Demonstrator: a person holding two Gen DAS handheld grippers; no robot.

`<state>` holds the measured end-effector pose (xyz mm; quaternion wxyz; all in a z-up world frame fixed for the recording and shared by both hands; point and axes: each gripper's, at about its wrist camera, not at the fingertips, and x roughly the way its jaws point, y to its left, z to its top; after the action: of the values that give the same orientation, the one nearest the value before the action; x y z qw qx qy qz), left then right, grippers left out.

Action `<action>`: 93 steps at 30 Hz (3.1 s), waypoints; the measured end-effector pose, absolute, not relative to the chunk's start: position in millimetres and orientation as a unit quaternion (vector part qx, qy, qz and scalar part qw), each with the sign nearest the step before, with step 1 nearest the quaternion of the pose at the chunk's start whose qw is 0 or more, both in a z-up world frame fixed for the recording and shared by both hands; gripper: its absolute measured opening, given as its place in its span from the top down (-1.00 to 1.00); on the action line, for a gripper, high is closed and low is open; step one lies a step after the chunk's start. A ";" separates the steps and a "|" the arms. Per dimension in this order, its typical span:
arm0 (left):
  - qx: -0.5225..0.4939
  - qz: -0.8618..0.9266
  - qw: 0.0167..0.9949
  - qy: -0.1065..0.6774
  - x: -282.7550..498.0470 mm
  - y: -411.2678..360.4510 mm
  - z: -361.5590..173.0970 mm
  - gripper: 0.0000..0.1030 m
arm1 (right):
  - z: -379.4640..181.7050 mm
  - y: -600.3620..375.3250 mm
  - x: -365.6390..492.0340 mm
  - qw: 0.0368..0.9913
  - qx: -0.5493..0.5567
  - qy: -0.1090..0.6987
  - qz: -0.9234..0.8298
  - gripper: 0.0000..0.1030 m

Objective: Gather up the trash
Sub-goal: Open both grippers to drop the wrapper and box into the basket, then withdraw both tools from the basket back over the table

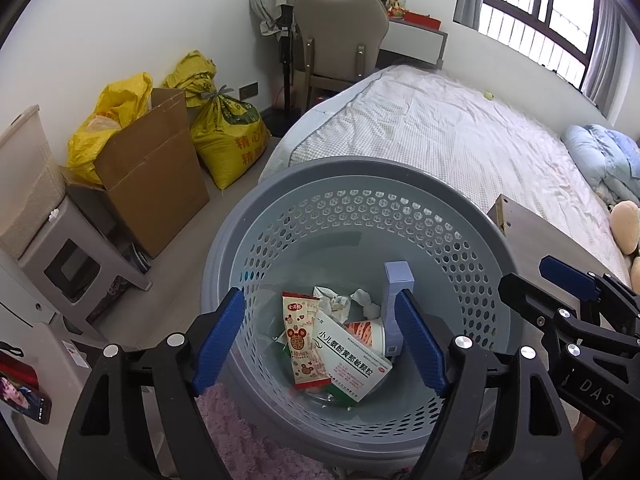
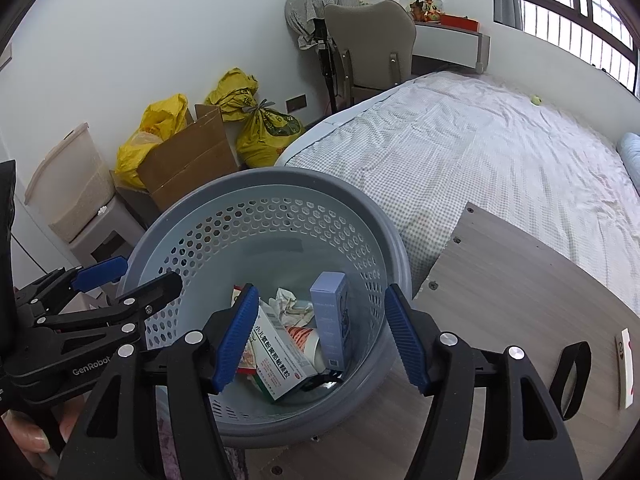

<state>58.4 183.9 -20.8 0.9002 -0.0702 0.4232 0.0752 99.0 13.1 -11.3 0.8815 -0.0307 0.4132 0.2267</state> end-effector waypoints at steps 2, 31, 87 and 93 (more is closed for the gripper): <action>-0.071 0.075 0.900 0.423 57.0 184.8 -20.0 -0.50 | -10.3 12.8 97.7 0.882 -0.030 0.412 0.226 -0.23; -0.042 0.068 0.913 0.400 29.6 145.5 3.4 -0.81 | 1.3 -44.4 62.0 0.902 0.001 0.390 0.186 -0.44; 0.039 -0.076 0.906 0.414 57.9 -70.3 -7.9 -0.82 | -35.0 -309.9 33.8 0.910 0.047 0.411 -0.019 -0.47; 0.041 -0.070 0.902 0.424 68.4 -78.8 -17.4 -0.82 | -46.6 -304.3 68.5 0.903 0.007 0.429 0.001 -0.47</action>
<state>68.4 -78.8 -17.4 0.9022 0.0407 0.4235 -0.0703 68.5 -304.3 -46.6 0.9032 0.0071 0.4292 0.0010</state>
